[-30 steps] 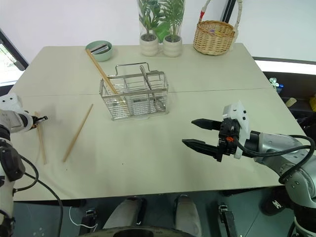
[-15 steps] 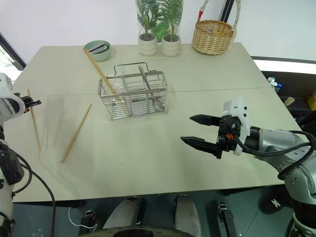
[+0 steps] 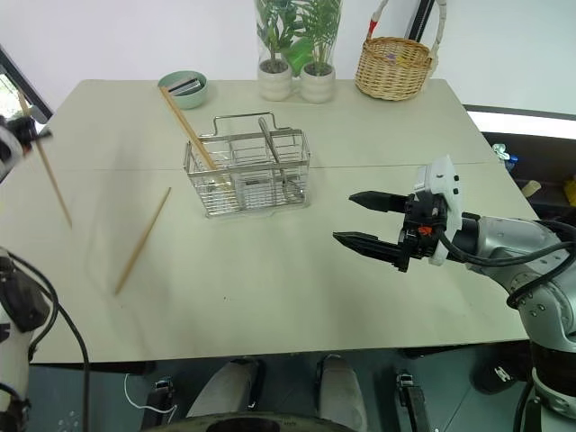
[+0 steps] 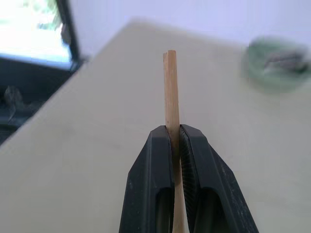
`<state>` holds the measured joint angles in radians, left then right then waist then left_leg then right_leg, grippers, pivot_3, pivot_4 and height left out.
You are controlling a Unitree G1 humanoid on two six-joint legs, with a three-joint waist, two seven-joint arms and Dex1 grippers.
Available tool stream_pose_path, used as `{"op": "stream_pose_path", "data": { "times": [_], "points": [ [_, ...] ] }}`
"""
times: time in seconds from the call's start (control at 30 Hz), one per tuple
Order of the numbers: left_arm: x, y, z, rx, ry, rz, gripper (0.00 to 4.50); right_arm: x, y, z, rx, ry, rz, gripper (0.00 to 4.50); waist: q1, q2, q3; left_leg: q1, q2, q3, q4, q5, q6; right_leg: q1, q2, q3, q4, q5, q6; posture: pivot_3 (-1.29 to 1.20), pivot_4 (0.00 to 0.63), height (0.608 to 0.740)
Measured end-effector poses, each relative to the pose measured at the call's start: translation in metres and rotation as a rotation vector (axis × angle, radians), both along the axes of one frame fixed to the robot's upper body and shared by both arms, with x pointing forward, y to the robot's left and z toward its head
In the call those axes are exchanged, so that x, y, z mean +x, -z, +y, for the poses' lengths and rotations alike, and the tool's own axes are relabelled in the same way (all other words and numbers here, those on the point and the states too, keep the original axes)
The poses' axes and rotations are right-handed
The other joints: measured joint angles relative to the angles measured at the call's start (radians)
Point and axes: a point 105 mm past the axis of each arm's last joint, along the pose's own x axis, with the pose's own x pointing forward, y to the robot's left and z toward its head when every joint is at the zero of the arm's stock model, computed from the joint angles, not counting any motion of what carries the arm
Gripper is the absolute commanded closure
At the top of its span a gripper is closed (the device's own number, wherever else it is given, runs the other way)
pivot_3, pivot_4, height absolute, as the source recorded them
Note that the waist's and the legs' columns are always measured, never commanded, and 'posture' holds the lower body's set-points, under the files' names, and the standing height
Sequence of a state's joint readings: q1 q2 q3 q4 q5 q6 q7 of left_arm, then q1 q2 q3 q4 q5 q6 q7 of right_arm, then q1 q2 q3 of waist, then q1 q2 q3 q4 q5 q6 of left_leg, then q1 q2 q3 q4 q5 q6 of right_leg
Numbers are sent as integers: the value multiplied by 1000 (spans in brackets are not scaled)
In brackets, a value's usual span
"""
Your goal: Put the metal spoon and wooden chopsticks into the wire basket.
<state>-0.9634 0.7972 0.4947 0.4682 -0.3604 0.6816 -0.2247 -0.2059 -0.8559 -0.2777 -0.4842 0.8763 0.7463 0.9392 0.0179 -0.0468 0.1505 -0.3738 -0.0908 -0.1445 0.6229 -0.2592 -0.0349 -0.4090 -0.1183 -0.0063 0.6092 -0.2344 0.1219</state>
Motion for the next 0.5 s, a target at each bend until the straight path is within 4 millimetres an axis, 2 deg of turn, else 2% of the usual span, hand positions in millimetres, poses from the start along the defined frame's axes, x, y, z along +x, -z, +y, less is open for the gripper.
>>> {"op": "stream_pose_path", "data": {
  "times": [0.03, 0.1, 0.13, 0.23, 0.33, 0.37, 0.5],
  "points": [
    [-2, -13, -5, 16, 17, -47, 4490, 0, 0, 0, 0, 0, -1, 410, -1, 0, 0, 0, 0, 1, 0, 0, 0, 0, 0, 0, 0, 0, 1, 0, 150, 700],
    [-12, -60, -29, 58, 94, -229, 4490, 2, 0, -2, 7, 11, 4, 410, -4, 2, 0, 1, -1, 2, 1, -1, 1, 2, -1, 2, -2, 1, 2, 0, 150, 700],
    [-16, -77, -42, 64, 140, -300, 4490, 4, -1, -4, 11, 19, 2, 410, -5, 2, 0, 1, -1, 2, 2, -1, 1, 2, -1, 2, -2, 2, 3, 0, 150, 700],
    [-29, -111, -85, 53, 307, -468, 4490, 8, -9, -5, 19, 29, -24, 410, -5, 6, 1, 1, -1, 2, 2, -1, 1, 3, 0, 2, -4, 2, 3, 0, 150, 700],
    [-29, -121, -120, 26, 449, -528, 4490, 9, -13, -5, 20, 30, -40, 410, -5, 6, 0, 1, -1, 2, 2, -1, 1, 3, 1, 1, -3, 2, 4, 0, 150, 700],
    [-29, -121, -126, 26, 473, -529, 4490, 9, -13, -5, 21, 30, -43, 410, -5, 7, 1, 1, -1, 2, 2, -1, 1, 3, 1, 2, -3, 2, 4, 0, 150, 700],
    [-17, -108, -174, 15, 642, -508, 4490, 11, -15, -3, 30, 44, -53, 410, -4, 7, 1, 1, -1, 3, 4, -1, 2, 4, 1, 2, -3, 2, 4, 0, 150, 700]
  ]
}}
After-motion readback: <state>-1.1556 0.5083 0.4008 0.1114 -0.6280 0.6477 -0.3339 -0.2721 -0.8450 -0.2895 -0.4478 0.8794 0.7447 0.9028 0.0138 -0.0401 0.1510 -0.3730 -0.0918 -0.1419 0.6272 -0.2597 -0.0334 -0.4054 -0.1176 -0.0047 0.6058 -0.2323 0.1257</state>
